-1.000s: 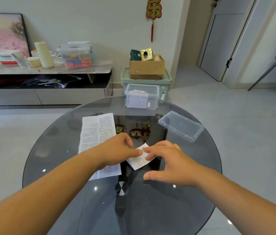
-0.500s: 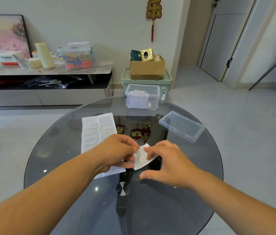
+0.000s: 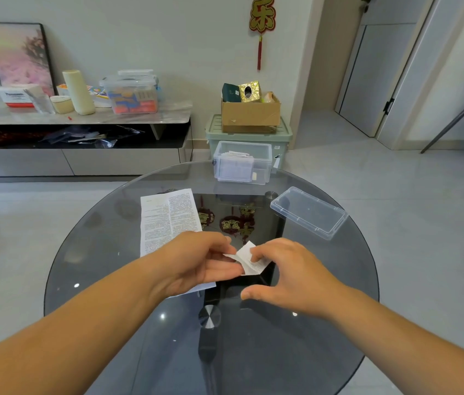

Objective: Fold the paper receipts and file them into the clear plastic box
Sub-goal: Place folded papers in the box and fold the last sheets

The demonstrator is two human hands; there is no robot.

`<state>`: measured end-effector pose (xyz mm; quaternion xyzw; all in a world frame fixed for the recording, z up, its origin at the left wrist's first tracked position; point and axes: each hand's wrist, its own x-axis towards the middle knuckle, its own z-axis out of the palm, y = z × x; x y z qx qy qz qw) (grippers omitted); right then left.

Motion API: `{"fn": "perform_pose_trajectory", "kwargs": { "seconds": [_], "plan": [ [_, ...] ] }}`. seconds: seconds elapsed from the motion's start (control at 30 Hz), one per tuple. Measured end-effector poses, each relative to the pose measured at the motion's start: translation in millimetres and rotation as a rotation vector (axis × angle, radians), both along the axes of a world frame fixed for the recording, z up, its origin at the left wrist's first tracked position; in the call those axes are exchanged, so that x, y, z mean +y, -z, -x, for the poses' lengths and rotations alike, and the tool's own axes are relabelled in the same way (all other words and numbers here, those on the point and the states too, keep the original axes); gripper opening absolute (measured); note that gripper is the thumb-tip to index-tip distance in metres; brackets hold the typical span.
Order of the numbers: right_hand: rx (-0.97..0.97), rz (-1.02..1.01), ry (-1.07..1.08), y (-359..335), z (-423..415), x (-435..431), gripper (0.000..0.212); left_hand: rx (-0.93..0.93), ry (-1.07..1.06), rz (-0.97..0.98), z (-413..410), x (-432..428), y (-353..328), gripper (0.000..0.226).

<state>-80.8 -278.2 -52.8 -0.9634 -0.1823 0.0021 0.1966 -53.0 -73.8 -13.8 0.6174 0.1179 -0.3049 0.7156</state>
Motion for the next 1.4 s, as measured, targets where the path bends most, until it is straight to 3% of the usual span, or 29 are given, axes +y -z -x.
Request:
{"fn": "perform_pose_trajectory", "kwargs": {
  "seconds": [0.13,0.23,0.33,0.43,0.57,0.77,0.87,1.03,1.27,1.4],
  "plan": [
    [-0.002,-0.025,-0.011,0.1,3.3,-0.9,0.058,0.063,0.021,0.059,5.1,1.0,0.8,0.03],
    [-0.023,-0.051,-0.021,0.2,5.1,-1.9,0.05,-0.017,0.086,-0.057,6.2,4.3,4.1,0.03],
    [0.001,-0.037,-0.043,1.6,5.7,-3.1,0.054,-0.378,0.298,-0.447,8.9,8.9,5.7,0.019],
    [-0.002,-0.012,-0.084,7.8,4.5,-6.2,0.047,-0.804,0.484,-0.797,8.4,14.4,15.1,0.033],
    [0.023,-0.099,-0.083,13.4,5.3,-12.1,0.036,-1.038,0.574,-0.914,7.2,18.3,27.6,0.019],
    [-0.011,-0.2,-0.021,14.8,7.3,-12.6,0.024,-1.081,0.506,-0.938,7.8,13.1,28.7,0.015],
    [-0.05,-0.118,0.08,11.1,2.8,-7.5,0.026,-1.063,0.46,-0.927,7.2,5.9,32.1,0.013],
    [0.07,-0.056,0.225,0.8,-7.0,-0.5,0.024,-1.124,0.467,-1.089,6.3,-9.5,40.2,0.031],
    [0.129,-0.074,0.317,-3.0,-13.0,-8.2,0.033,-1.009,0.434,-1.178,-2.4,-19.7,39.0,0.03],
    [0.208,-0.023,0.263,-12.4,-14.8,-8.9,0.043,-0.905,0.461,-1.159,-8.1,-16.9,39.5,0.046]
  ]
}}
